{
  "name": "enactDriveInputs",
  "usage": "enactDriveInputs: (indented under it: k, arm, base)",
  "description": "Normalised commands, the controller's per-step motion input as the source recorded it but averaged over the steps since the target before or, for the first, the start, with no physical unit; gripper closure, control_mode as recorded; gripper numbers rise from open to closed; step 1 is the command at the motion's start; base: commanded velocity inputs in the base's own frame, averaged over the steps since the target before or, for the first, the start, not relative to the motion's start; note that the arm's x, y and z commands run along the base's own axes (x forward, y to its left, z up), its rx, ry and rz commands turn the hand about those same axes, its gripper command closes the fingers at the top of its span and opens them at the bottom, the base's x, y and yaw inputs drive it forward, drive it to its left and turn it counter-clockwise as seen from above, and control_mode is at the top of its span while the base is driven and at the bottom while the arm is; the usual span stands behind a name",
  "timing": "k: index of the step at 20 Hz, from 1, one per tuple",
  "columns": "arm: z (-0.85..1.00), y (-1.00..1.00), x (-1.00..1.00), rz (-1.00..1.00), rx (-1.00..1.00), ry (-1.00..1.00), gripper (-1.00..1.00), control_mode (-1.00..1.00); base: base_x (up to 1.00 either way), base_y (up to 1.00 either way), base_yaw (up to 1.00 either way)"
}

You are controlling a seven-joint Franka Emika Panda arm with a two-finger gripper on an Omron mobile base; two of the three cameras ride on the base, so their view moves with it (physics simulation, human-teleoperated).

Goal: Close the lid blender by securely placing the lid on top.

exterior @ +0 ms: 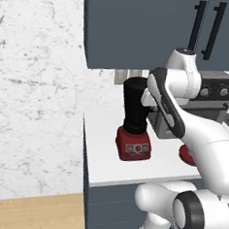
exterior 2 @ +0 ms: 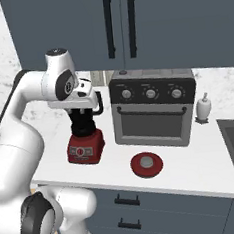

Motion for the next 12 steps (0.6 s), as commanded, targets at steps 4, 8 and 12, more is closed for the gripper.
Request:
enactDriveInputs:
  k: [4,8,12]
  arm:
    - [0.0,-0.01,-0.14,0.0,0.0,-0.03,-1.0,-1.0]
    - [-0.06,-0.26,-0.44,-0.04,0.0,-0.13,-1.0,-1.0]
    - [-0.09,-0.49,-0.56,-0.08,0.01,-0.13,-1.0,-1.0]
  base:
    - [0.0,0.0,0.0]
    - [0.0,0.0,0.0]
    - [0.0,0.0,0.0]
